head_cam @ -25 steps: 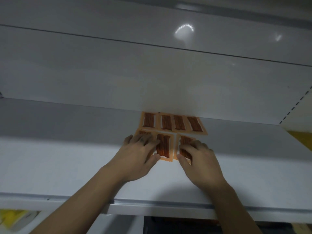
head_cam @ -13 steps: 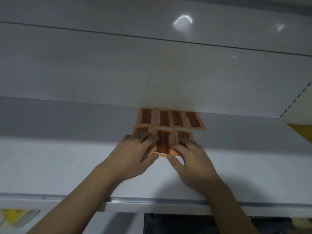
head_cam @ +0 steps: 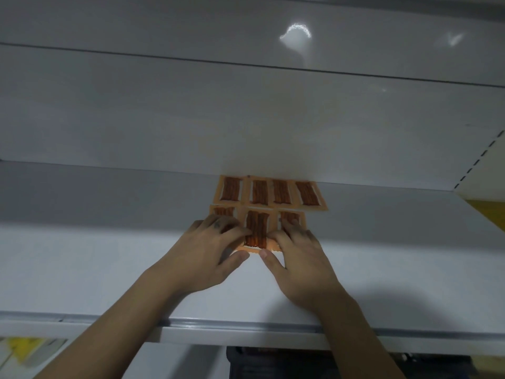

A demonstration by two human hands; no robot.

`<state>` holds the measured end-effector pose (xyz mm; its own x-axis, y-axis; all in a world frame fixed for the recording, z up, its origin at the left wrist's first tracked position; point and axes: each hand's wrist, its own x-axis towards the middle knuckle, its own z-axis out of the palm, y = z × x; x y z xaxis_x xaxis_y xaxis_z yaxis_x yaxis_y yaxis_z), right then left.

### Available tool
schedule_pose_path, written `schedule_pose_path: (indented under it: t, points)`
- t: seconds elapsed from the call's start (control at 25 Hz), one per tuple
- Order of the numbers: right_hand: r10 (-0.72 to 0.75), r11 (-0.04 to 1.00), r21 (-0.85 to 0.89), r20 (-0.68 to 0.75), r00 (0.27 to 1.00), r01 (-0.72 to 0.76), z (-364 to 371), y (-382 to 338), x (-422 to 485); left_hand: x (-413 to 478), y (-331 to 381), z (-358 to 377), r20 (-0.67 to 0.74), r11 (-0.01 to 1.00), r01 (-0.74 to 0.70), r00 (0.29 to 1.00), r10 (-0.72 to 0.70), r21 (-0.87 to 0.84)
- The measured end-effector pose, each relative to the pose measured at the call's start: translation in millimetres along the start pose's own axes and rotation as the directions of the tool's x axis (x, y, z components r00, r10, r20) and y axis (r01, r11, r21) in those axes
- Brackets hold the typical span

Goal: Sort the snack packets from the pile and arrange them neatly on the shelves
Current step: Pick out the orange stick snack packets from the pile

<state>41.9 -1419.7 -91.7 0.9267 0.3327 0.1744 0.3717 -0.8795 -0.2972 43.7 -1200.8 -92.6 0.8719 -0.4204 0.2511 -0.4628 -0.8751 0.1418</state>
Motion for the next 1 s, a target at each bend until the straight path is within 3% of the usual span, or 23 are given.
schedule_pose_path:
  t: [0.28,0.48,0.64,0.88,1.0]
  points:
    - [0.024,0.999,-0.022,0.045,0.999,-0.023,-0.6,2.6,0.5,1.4,4.9,-5.7,0.070,0.999,-0.008,0.998,0.006,0.035]
    - [-0.036,0.999,-0.021,0.017,0.999,0.036,-1.7,5.2,-2.6,1.3,14.1,-9.4,0.074,0.998,0.065,0.995,-0.065,0.004]
    - [-0.042,0.999,-0.012,-0.004,0.999,0.042,1.5,10.1,-1.3,6.0,22.3,-8.1,0.108,0.998,0.022,0.994,-0.028,0.058]
    - [-0.047,0.999,-0.014,-0.009,0.999,0.047,-4.6,5.4,-3.7,-7.3,22.3,-4.9,0.014,0.995,0.098,0.995,-0.098,0.028]
    - [-0.084,0.994,-0.084,-0.092,0.992,0.076,-16.3,-14.8,-5.1,-24.6,15.7,-21.5,-0.022,0.993,0.118,0.993,-0.119,-0.007]
